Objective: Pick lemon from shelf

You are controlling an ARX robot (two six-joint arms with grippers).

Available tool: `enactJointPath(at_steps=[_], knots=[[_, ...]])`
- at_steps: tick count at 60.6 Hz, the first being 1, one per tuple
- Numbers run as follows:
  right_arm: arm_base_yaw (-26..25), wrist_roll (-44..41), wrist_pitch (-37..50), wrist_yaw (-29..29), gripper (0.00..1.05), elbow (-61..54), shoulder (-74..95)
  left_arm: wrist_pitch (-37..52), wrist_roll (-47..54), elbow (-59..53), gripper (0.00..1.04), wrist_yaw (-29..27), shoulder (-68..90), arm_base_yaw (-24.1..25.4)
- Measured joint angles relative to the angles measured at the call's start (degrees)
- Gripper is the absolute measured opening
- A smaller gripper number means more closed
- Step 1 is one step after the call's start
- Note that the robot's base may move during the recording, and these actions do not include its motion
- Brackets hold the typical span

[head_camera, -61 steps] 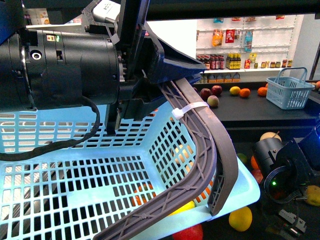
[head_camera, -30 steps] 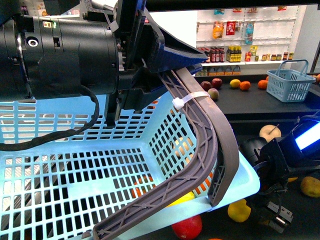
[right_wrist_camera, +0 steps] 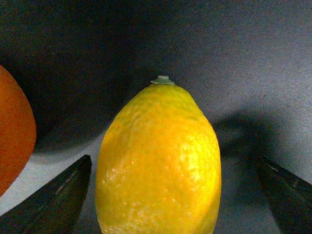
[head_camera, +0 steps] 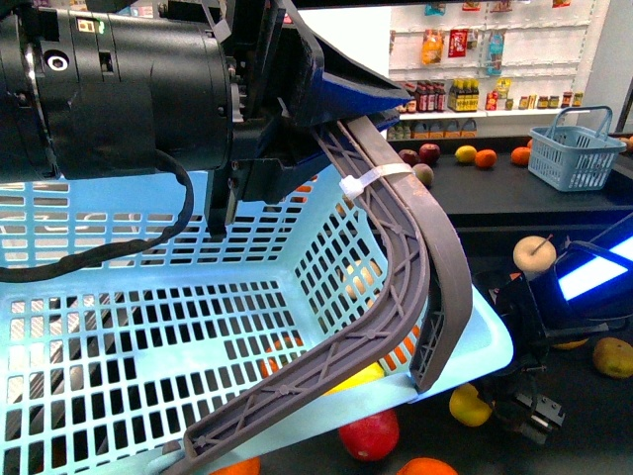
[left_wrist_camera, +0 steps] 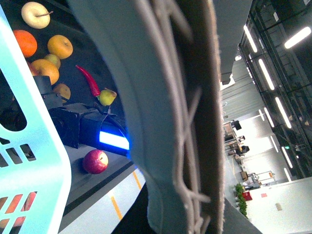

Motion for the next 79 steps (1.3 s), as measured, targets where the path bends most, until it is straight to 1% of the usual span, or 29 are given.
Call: enactJointPath(at_steps=[9, 12, 16, 24, 34, 43, 50, 53, 57, 63, 70, 76, 79], knots=[[-0.3, -1.0, 0.5, -0.2, 0.58, -0.5, -0.1, 0.0, 0.0, 0.0, 0.09, 0.0, 0.0, 0.0], [-0.5, -1.1, 1.0, -0.5, 0.54, -1.2, -0.5, 0.0, 0.0, 0.0, 0.09, 0.0, 0.0, 0.0], [-0.8, -1.3, 1.7, -0.9, 0.51, -3.4, -1.8, 0.0, 0.0, 0.0, 0.09, 0.0, 0.0, 0.0], [-1.5, -2.6, 4.2, -0.3, 0.50, -8.0, -4.9, 0.0, 0.0, 0.0, 0.09, 0.0, 0.0, 0.0], [-3.5, -6.6, 14.2, 0.6, 0.50, -21.2, -16.0, 0.0, 0.0, 0.0, 0.09, 0.0, 0.0, 0.0], [-5.2, -8.4, 23.5, -2.2, 0.50, -34.0, -29.2, 0.0, 0.0, 0.0, 0.09, 0.0, 0.0, 0.0], [-6.3, -8.7, 28.9, -7.0, 0.50, -44.2, -40.9, 0.0, 0.0, 0.0, 0.09, 0.0, 0.0, 0.0], [-6.5, -7.2, 30.8, -12.6, 0.50, -50.4, -48.7, 0.0, 0.0, 0.0, 0.09, 0.0, 0.0, 0.0], [-6.4, -6.0, 31.5, -17.3, 0.50, -55.0, -55.1, 0.0, 0.0, 0.0, 0.09, 0.0, 0.0, 0.0], [-6.1, -5.1, 31.1, -22.2, 0.50, -59.7, -64.0, 0.0, 0.0, 0.0, 0.09, 0.0, 0.0, 0.0], [-5.1, -3.9, 29.8, -26.4, 0.50, -63.3, -74.8, 0.0, 0.0, 0.0, 0.09, 0.0, 0.0, 0.0], [-3.6, -3.3, 29.1, -28.0, 0.50, -65.4, -80.3, 0.0, 0.0, 0.0, 0.09, 0.0, 0.0, 0.0], [-2.1, -3.0, 29.0, -28.6, 0.50, -66.8, -82.6, 0.0, 0.0, 0.0, 0.09, 0.0, 0.0, 0.0]])
